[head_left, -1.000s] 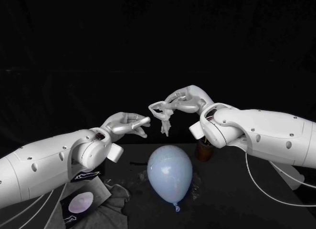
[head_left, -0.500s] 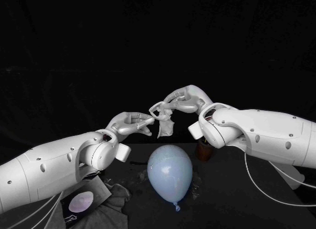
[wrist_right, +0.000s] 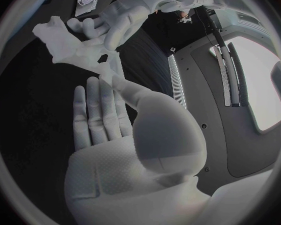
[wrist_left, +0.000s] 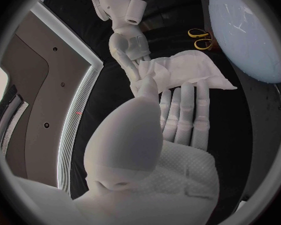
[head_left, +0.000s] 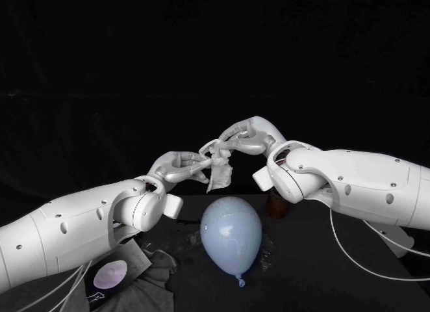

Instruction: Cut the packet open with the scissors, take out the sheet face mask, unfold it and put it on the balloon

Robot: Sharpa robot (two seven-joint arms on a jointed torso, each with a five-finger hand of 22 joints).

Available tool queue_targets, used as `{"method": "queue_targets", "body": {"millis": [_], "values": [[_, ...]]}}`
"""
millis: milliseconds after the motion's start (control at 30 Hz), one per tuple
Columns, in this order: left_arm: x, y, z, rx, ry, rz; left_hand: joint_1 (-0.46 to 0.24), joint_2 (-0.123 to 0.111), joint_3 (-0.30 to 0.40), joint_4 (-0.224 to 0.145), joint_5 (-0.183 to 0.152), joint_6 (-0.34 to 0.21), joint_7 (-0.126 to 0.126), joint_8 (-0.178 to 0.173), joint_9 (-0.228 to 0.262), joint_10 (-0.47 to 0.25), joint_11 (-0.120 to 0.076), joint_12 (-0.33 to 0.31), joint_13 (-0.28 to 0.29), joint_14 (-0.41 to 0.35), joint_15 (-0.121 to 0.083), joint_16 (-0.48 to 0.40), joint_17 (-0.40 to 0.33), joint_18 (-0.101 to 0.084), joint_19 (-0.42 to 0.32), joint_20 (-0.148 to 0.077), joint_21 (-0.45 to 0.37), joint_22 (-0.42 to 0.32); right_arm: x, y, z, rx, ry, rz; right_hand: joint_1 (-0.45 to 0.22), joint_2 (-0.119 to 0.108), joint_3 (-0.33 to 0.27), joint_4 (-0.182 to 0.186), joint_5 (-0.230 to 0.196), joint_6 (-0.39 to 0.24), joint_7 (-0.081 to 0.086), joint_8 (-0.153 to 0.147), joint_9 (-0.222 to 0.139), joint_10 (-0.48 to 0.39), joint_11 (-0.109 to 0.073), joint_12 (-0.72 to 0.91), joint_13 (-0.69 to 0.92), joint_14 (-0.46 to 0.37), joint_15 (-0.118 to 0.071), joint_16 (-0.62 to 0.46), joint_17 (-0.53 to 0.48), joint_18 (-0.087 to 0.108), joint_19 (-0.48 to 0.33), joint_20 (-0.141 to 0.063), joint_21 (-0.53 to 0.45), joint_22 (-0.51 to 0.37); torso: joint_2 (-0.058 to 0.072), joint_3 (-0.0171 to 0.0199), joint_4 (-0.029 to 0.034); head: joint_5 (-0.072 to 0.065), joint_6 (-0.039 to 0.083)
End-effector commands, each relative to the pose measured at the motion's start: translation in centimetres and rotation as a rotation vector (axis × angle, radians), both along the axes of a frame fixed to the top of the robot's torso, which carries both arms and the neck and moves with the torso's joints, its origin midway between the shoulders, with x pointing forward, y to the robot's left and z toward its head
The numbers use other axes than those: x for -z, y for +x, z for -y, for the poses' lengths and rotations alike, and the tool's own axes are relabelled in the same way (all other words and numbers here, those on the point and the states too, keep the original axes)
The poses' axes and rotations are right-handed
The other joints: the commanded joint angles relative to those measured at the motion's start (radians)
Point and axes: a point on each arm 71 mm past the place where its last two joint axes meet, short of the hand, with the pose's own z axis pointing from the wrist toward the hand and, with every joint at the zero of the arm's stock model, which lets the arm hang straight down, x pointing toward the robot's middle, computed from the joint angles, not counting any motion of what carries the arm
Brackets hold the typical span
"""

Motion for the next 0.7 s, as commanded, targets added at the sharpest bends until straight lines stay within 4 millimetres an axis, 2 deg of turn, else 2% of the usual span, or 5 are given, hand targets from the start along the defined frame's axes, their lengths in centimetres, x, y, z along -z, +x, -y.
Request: {"method": "queue_targets", "body": {"millis": [33, 333, 600, 667, 700], "values": [[-0.17, -0.13, 0.28, 0.005, 0.015, 0.017, 0.013, 0.002, -0.005, 0.0, 0.002, 0.017, -0.004, 0.005, -0.004, 0.014, -0.004, 0.006, 0.002, 0.008, -0.005, 0.01, 0.004, 0.013, 0.01, -0.001, 0.008, 0.004, -0.11, -0.01, -0.16, -0.003, -0.006, 0.016, -0.004, 0.01, 0.008, -0.001, 0.004, -0.002, -0.006, 0.005, 0.002, 0.023, -0.029, 0.005, 0.0, 0.003, -0.001, 0.004, 0.001, 0.007, -0.009, 0.0, 0.007, 0.002, 0.0, 0.0001, 0.001, 0.0, -0.001], [-0.25, -0.47, 0.75, 0.041, 0.038, 0.033, 0.026, 0.006, -0.015, 0.004, 0.002, 0.045, -0.024, -0.002, -0.017, 0.028, -0.008, 0.015, 0.004, 0.014, -0.01, 0.036, 0.015, 0.012, 0.015, -0.006, 0.02, 0.013, -0.08, -0.03, -0.39, -0.007, -0.006, 0.017, -0.004, 0.009, 0.009, -0.001, 0.004, -0.002, -0.006, 0.005, 0.002, 0.023, -0.029, 0.005, 0.0, 0.003, -0.001, 0.005, 0.001, 0.007, -0.011, 0.0, 0.008, 0.004, 0.0, -0.0003, 0.0002, 0.0, -0.001], [-0.41, -0.63, 0.99, 0.047, 0.035, 0.052, 0.072, 0.066, 0.013, 0.006, 0.002, 0.129, -0.055, 0.004, -0.027, 0.052, -0.019, 0.036, 0.01, 0.014, -0.02, 0.069, 0.03, 0.012, 0.017, -0.015, 0.044, 0.032, -0.03, 0.09, -0.38, -0.004, -0.011, 0.018, -0.005, 0.009, 0.012, -0.001, 0.004, -0.002, -0.006, 0.007, 0.003, 0.023, -0.029, 0.006, 0.001, 0.003, -0.001, 0.005, 0.001, 0.007, -0.015, 0.0, 0.012, 0.009, 0.0, 0.0, 0.0001, 0.001, -0.002], [-0.43, -0.62, 0.95, 0.045, 0.036, 0.055, 0.073, 0.073, 0.015, 0.008, 0.002, 0.137, -0.056, 0.001, -0.03, 0.054, -0.02, 0.037, 0.011, 0.014, -0.022, 0.074, 0.032, 0.012, 0.016, -0.016, 0.049, 0.036, -0.02, 0.11, -0.35, -0.003, -0.012, 0.018, -0.005, 0.009, 0.012, -0.001, 0.004, -0.002, -0.006, 0.007, 0.003, 0.023, -0.029, 0.006, 0.001, 0.003, -0.001, 0.005, 0.001, 0.007, -0.015, 0.0, 0.012, 0.009, 0.0, 0.0003, 0.0003, 0.001, -0.003], [-0.43, -0.61, 0.9, 0.042, 0.038, 0.057, 0.08, 0.09, 0.026, 0.006, 0.002, 0.152, -0.061, 0.004, -0.03, 0.062, -0.025, 0.042, 0.012, 0.016, -0.025, 0.079, 0.034, 0.012, 0.016, -0.018, 0.054, 0.041, -0.02, 0.12, -0.32, -0.002, -0.012, 0.018, -0.005, 0.009, 0.012, -0.001, 0.004, -0.003, -0.006, 0.007, 0.003, 0.023, -0.029, 0.006, 0.001, 0.003, -0.001, 0.005, 0.001, 0.007, -0.015, 0.0, 0.012, 0.01, 0.0, 0.0004, 0.0004, 0.001, -0.003]]}}
